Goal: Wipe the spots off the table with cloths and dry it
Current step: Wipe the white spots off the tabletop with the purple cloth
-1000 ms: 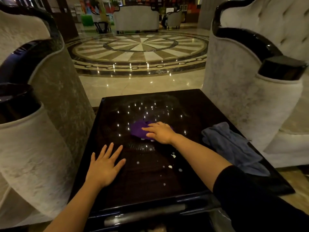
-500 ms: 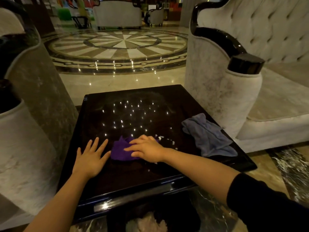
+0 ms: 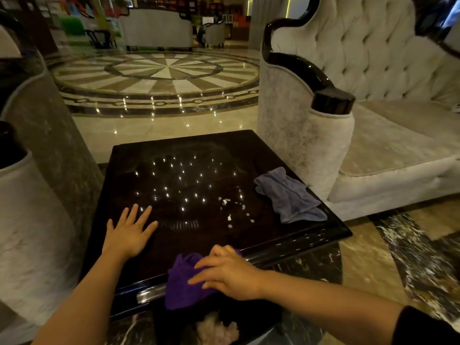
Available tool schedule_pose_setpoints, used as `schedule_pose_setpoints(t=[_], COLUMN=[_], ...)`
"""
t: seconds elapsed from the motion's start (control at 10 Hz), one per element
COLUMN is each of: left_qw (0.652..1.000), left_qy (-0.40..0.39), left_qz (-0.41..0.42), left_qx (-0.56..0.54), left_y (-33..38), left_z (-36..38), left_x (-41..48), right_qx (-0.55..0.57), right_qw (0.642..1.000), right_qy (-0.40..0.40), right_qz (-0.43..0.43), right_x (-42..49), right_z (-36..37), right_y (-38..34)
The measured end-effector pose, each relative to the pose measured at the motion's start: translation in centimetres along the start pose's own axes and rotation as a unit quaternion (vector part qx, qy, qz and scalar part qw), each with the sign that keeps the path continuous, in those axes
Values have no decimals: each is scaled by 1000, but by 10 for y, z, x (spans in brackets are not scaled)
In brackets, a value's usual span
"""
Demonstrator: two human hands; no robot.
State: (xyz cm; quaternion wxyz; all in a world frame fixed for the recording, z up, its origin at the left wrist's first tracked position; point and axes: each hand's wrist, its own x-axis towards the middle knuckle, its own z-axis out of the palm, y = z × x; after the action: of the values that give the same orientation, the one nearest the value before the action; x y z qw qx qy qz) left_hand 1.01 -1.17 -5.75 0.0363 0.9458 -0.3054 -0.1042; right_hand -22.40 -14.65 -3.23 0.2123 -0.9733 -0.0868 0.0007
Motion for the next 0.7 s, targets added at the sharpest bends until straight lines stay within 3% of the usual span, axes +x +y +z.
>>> schedule_pose_setpoints(t=[0.2,0.4,0.7], left_qw=[1000,1000,1000], left_qy=[-4,4,9], left_qz=[5,1,5], left_qx=[2,-10,-8], left_y=[-1,-1,-3], left_z=[-1,1,4], left_x=[0,1,6], right_qx=[85,87,20], right_qw=[990,972,953], right_qy=[96,161,138], right_qz=[57,149,270], right_x=[4,41,67], right_z=[-35,-88,-81], right_y=[-4,51,135])
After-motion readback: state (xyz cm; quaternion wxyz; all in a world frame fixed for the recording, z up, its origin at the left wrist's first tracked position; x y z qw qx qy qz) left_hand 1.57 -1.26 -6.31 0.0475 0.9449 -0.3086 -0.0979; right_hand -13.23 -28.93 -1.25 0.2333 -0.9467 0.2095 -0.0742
